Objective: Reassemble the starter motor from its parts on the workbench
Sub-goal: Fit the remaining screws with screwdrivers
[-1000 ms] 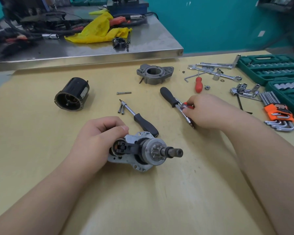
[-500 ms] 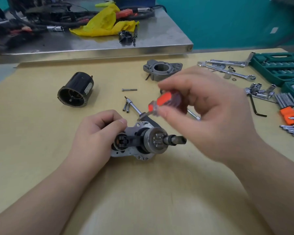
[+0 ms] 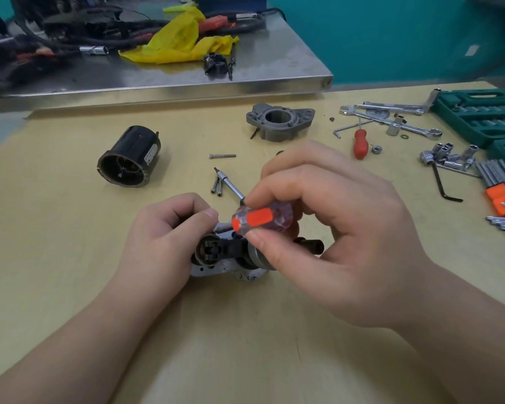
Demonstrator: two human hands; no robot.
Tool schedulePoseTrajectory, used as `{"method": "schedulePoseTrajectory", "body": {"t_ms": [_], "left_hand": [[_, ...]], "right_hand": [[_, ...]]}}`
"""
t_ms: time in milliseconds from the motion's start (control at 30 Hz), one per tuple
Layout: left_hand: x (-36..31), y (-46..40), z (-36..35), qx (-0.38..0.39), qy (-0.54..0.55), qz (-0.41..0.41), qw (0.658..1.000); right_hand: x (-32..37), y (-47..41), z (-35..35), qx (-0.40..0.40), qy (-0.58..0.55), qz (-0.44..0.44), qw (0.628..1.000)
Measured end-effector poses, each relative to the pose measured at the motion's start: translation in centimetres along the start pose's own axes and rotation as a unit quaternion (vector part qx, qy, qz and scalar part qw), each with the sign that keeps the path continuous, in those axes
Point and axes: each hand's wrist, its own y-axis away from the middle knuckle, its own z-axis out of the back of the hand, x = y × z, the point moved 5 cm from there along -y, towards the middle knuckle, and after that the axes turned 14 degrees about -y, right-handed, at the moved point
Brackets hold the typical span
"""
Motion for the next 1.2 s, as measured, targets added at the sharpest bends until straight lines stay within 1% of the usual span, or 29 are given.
{"method": "schedulePoseTrajectory", "body": {"t_ms": [133,333,767,1200], "left_hand": [[-0.3,0.1,0.0,0.001,-0.003,-0.002,1.000],[-0.4,0.1,0.0,0.002,-0.001,-0.006,1.000],[-0.3,0.0,0.0,0.002,-0.012,0.000,1.000],[0.0,-0.1,0.0,0.003,0.005,0.002,1.000]], "right_hand": [[-0.3,0.1,-0.7,0.013,-0.014,-0.011,1.000],[-0.5,0.3,-1.0,0.021,-0.006,-0.014,1.000],[-0.6,0.3,-1.1,0.016,-0.007,-0.015,1.000],[-0.7,0.4,-1.2,0.010,-0.005,-0.010,1.000]]}}
